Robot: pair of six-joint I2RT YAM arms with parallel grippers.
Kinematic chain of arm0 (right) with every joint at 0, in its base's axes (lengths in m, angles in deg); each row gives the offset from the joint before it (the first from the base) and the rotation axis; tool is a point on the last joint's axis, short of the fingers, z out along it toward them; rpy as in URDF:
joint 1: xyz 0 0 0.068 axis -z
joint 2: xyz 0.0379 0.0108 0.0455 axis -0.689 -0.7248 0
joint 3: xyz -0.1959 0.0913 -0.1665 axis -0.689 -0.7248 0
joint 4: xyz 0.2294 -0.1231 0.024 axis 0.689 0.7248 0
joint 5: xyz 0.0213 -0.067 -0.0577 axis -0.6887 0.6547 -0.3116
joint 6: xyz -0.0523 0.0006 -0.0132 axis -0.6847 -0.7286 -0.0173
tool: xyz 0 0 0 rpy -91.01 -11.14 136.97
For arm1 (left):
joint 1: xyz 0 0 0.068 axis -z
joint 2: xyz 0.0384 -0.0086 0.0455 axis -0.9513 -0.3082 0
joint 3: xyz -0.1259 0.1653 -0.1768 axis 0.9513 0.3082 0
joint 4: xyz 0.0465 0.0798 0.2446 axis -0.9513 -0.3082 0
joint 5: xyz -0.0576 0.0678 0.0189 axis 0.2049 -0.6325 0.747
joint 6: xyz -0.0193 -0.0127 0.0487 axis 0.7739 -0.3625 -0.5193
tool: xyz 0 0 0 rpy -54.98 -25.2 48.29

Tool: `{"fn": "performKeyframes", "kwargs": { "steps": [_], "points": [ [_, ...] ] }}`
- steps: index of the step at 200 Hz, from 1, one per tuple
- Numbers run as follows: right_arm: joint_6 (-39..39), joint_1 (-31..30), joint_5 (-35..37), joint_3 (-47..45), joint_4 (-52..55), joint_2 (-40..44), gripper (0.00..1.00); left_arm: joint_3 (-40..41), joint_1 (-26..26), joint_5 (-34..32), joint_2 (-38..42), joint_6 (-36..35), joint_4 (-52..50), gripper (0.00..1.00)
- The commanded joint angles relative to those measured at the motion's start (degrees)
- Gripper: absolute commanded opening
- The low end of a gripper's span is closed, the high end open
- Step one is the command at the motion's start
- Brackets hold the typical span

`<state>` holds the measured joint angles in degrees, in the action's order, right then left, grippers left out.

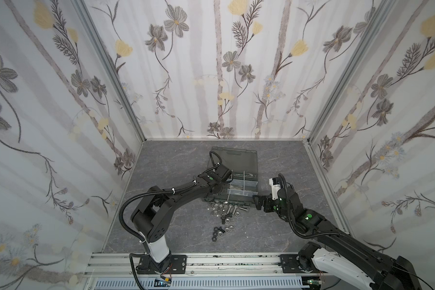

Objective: Sort the screws and nuts into containers
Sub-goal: Place the nut into the container, then move the nut to the bottom-center of the table.

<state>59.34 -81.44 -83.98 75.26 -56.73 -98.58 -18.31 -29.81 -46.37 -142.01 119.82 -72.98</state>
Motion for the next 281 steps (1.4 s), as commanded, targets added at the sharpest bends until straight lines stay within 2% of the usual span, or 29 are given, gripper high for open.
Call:
{"fn": "performKeyframes", "kwargs": {
  "steps": [1,74,150,243,281],
  "points": [
    [1.1,0.0,0.8,0.1,-0.1,0.2,1.0,-0.5,-0.1,-0.9,-0.6,-0.6,0.1,0.32],
    [0.8,0.0,0.8,0.9,0.0,-0.2,1.0,0.0,-0.1,-0.7,1.0,0.3,0.2,0.42],
    [0.4,0.0,1.3,-0.1,-1.1,-0.2,1.0,5.3,0.3,-1.3,8.4,1.6,0.3,0.45],
    [-0.2,0.0,0.2,1.3,-1.6,-2.3,1.0,17.0,7.0,-2.0,20.9,5.7,0.3,0.49],
    [0.0,-0.1,0.3,1.2,0.0,-1.7,1.0,21.0,9.6,-0.3,22.8,7.1,0.3,0.49]
  ]
}}
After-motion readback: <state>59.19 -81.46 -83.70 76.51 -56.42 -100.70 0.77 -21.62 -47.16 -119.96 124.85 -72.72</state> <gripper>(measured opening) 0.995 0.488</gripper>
